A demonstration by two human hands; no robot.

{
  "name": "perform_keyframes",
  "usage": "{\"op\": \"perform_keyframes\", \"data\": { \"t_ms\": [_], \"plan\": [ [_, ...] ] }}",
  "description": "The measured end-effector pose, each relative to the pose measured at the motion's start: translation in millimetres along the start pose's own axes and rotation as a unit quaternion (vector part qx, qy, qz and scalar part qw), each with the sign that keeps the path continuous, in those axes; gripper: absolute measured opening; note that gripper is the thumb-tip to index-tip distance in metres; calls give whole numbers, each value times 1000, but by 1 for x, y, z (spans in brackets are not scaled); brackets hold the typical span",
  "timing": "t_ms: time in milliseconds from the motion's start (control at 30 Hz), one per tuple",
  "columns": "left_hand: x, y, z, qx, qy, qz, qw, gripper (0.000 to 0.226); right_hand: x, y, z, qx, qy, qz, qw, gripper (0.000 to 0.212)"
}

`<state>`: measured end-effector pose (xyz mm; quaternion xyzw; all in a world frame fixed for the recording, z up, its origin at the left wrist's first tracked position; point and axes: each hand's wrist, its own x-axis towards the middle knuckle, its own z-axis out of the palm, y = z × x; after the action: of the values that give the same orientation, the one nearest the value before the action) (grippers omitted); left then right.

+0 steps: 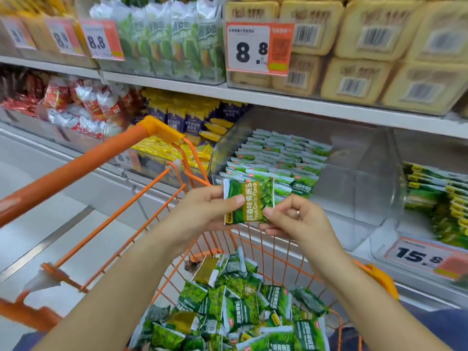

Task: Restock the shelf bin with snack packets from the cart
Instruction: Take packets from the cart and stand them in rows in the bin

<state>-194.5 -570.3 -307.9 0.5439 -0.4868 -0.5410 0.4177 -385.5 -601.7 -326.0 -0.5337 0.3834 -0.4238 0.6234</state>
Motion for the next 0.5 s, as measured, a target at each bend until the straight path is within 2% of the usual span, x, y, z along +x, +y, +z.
{"op": "perform_keyframes", "data": {
  "t_ms": [67, 167, 300, 400, 500],
  "plan": [
    [4, 9, 16, -34, 14, 17, 999, 28, -1, -10, -8, -5, 9, -19, 1000, 14],
    [18, 19, 41, -29, 17, 39, 999, 25, -4, -23, -33, -33, 26, -39, 998, 15],
    [40, 33, 96, 10, -30, 71, 997, 25, -18, -26, -85, -156, 70, -68, 983, 17],
    [62, 41, 144, 77, -46, 99, 991, 16, -32, -26, -140, -280, 191, -124, 933, 16],
    [88, 49, 190, 182, -56, 174, 966, 20, -40, -32, -201, -396, 327, -121, 850, 16]
  ]
}}
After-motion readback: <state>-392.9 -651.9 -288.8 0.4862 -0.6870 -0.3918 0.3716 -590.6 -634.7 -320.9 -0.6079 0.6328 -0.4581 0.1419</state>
